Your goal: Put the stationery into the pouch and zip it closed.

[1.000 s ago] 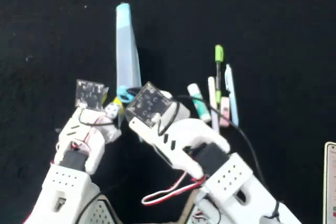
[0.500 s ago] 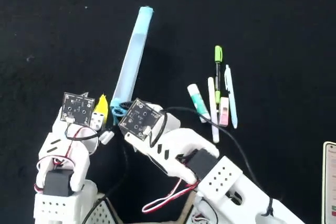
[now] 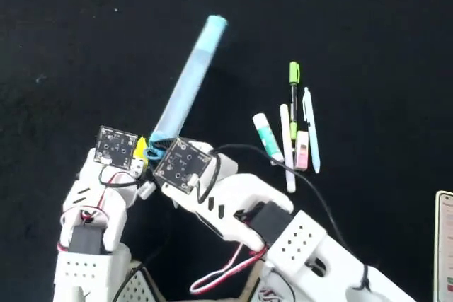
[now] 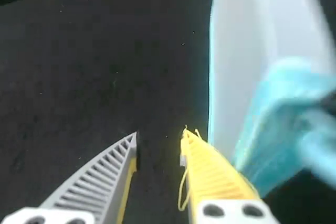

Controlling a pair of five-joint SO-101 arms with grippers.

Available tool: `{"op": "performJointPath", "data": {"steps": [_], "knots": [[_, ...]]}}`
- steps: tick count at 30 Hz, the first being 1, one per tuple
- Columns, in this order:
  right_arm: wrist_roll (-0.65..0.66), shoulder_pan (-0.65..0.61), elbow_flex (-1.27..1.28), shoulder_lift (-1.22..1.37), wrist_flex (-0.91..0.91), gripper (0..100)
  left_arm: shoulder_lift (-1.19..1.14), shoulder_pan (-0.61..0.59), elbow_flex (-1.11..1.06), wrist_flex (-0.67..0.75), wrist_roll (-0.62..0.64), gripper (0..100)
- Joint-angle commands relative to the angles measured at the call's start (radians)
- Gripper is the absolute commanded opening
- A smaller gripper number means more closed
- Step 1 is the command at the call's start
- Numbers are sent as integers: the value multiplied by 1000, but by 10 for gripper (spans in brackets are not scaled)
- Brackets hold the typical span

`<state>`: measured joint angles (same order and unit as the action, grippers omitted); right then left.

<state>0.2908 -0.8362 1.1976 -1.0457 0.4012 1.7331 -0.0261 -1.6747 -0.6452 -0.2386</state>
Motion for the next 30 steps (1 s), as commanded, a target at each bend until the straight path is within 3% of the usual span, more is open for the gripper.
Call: {"op": "performJointPath", "data": {"steps": [1,5,13,24,30], "knots": [[-5,-8,-134,-7,86,10,-3,2,-24,144,32,145],[2,5,-214,-7,147,10,-5,99,-28,212,104,145],[3,104,-312,-5,167,10,-14,341,-30,209,184,145],[2,190,-358,-7,470,10,-5,349,-28,147,184,143],[-3,189,-177,-15,338,11,-11,355,-30,107,187,145]]}}
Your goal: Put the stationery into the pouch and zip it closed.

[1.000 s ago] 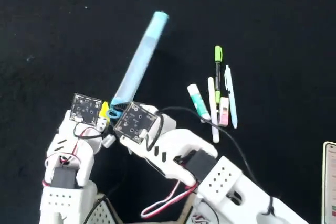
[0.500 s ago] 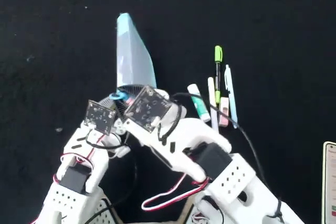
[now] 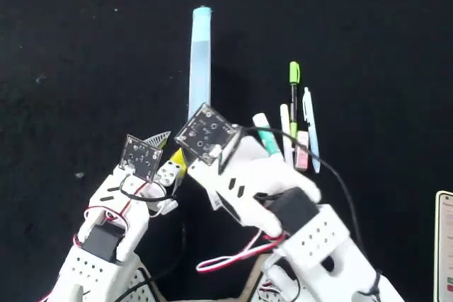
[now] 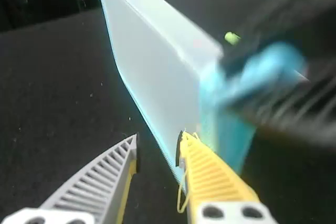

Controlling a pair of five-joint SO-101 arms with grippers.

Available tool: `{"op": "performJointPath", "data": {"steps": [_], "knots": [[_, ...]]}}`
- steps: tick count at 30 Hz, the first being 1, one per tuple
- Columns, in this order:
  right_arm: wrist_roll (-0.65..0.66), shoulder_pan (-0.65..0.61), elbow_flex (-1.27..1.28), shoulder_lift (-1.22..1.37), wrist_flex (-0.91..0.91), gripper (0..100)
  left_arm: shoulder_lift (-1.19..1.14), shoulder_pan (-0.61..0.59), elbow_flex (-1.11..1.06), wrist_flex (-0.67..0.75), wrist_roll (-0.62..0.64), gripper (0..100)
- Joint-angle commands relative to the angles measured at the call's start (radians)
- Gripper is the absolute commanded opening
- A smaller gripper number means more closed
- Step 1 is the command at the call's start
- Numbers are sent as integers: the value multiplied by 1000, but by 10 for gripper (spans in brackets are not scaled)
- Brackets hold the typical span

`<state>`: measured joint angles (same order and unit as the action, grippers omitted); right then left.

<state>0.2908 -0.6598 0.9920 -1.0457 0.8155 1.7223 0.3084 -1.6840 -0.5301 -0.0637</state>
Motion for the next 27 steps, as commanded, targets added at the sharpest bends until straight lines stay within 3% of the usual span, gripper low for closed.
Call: {"op": "performJointPath", "data": {"steps": [1,5,14,21,27], "knots": [[-3,12,47,-15,-107,11,-2,22,-21,-9,14,145],[-3,12,93,-8,-157,11,6,-5,-7,-71,9,141],[5,-52,166,-15,-155,11,6,-242,206,-287,8,145],[71,-127,154,-15,-31,11,6,-265,363,-482,6,145],[184,-83,143,-16,71,11,6,-259,389,-505,6,145]]}}
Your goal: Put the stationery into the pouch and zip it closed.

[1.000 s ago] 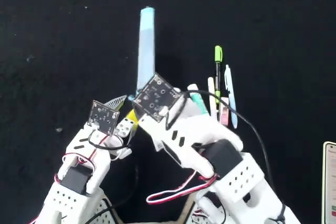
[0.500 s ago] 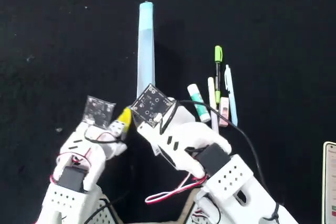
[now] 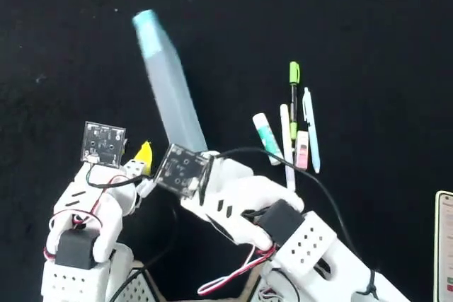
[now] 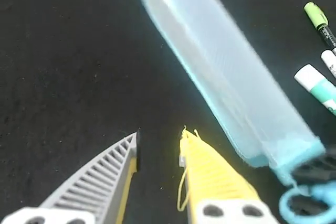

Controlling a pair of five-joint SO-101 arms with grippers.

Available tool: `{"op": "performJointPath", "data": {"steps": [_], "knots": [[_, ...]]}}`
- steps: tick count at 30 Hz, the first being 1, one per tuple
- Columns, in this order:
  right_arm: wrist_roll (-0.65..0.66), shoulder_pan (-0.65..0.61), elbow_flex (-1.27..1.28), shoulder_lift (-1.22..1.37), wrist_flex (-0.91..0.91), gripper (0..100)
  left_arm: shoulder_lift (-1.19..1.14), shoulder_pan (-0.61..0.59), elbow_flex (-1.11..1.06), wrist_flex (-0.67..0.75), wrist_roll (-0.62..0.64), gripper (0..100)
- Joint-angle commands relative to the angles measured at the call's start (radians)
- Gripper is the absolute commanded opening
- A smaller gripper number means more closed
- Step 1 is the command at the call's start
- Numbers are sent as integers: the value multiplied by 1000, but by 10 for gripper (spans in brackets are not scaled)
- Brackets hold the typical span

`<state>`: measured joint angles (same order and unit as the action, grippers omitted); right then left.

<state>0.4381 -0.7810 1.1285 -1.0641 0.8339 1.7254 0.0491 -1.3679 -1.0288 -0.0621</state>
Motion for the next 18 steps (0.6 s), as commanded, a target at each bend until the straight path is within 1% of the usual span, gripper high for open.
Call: {"op": "performJointPath", "data": {"steps": [1,10,18], "knots": [[37,41,1,2,57,11,3,1,73,-5,5,145],[31,40,-147,2,140,11,3,-2,68,12,5,145],[31,41,-156,2,130,11,3,1,87,-5,5,145]]}}
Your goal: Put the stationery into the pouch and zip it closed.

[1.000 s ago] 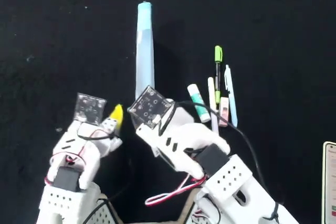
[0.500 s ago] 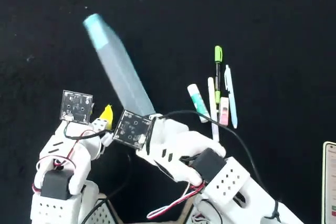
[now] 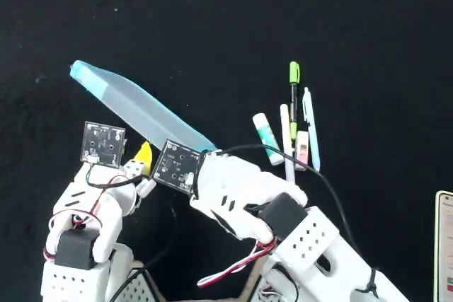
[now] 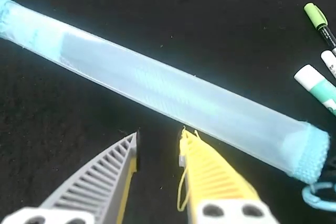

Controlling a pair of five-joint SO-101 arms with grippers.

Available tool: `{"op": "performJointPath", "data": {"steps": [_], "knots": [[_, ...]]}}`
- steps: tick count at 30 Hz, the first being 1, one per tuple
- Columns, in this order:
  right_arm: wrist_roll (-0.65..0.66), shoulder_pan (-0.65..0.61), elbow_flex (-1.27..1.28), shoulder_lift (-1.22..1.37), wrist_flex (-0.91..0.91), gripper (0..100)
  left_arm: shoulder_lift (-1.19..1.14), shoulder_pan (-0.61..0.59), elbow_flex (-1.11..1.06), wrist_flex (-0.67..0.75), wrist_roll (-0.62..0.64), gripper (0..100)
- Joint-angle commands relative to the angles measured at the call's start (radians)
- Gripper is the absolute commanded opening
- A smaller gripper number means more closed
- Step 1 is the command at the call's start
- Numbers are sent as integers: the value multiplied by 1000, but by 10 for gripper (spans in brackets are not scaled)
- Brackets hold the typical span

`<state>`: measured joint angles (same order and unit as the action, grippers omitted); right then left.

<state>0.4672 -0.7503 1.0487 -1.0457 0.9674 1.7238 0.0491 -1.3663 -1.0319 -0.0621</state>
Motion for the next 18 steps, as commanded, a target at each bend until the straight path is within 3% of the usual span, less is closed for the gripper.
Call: {"op": "performJointPath", "data": {"steps": [1,4,9,13,18], "knots": [[2,11,-76,-16,-8,11,5,1,105,-21,5,145],[0,11,-76,-16,-49,11,5,1,183,-92,-9,145],[-52,11,-77,-16,-140,11,5,1,294,-130,-153,146],[-54,9,-77,-16,-147,11,-2,8,335,-130,-161,146],[-54,11,-68,-16,-141,11,-5,160,297,-140,-163,150]]}}
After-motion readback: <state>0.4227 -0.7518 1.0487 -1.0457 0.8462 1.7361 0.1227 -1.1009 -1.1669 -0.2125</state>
